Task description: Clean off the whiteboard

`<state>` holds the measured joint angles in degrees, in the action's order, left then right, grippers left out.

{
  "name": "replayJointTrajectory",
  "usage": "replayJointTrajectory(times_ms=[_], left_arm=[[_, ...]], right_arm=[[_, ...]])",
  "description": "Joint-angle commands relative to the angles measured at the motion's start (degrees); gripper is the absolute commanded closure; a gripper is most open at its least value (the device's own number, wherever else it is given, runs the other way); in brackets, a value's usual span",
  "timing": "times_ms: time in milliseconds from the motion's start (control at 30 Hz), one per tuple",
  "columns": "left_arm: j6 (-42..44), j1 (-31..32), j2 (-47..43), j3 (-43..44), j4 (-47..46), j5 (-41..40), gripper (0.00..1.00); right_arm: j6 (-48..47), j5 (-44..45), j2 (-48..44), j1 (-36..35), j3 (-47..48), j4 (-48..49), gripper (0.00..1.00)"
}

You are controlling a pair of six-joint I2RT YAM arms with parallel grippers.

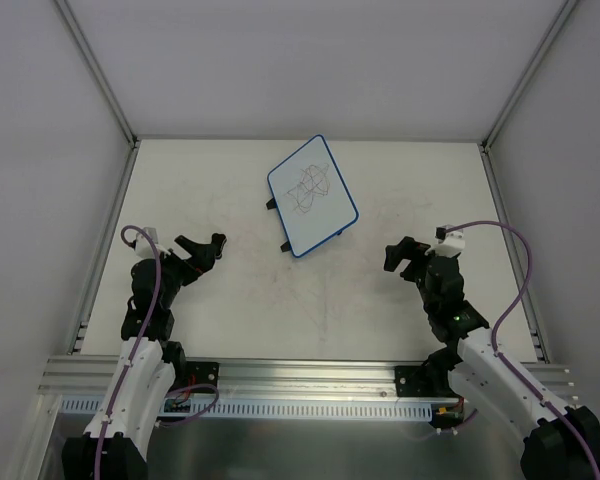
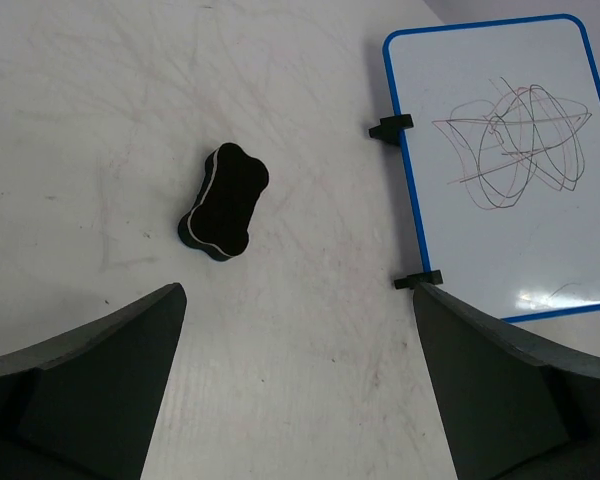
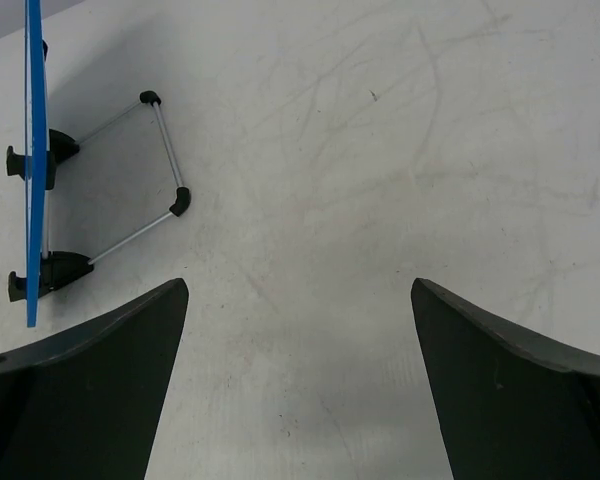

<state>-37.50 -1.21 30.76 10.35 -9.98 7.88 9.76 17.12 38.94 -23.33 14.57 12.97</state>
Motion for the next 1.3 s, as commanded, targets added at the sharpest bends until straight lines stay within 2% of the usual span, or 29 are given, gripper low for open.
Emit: replayJointTrajectory(times_ms=[0,467,567,633,900,1100,1267], left_arm=[[1.37,-0.63,-0.18,2.22,-0.74,1.52,0.01],[1.55,-0.63,2.28,2.92,-1.01,2.23,0.01],[1.55,-0.54,2.28,2.92,-1.10,2.40,0.01],[1.64,-0.63,2.20,2.92,-1.10,2.49,0.01],[1.55,-0.54,2.90,3.19,-1.18,2.93,0.01],[1.81,-0.55,3.08,3.01,-1.36,2.84,0.01],[1.99,-0.54,3.16,2.84,-1.89,3.37,0.01]], right_arm=[[-0.36,0.98,-1.06,0.22,2.40,1.18,0.01],[-1.41,-0.77,-1.67,0.30,2.13,1.44,0.01],[-3.16,-5.24,-1.50,0.22,1.43,3.63,0.01],[-3.52,-11.65,-1.15,0.22,0.64,7.14,0.01],[-0.63,-25.28,10.26,0.30,5.11,10.23,0.01],[2.01,-28.11,11.86,0.30,7.75,13.12,0.01],[5.35,-30.66,18.27,0.30,12.06,15.67,0.01]])
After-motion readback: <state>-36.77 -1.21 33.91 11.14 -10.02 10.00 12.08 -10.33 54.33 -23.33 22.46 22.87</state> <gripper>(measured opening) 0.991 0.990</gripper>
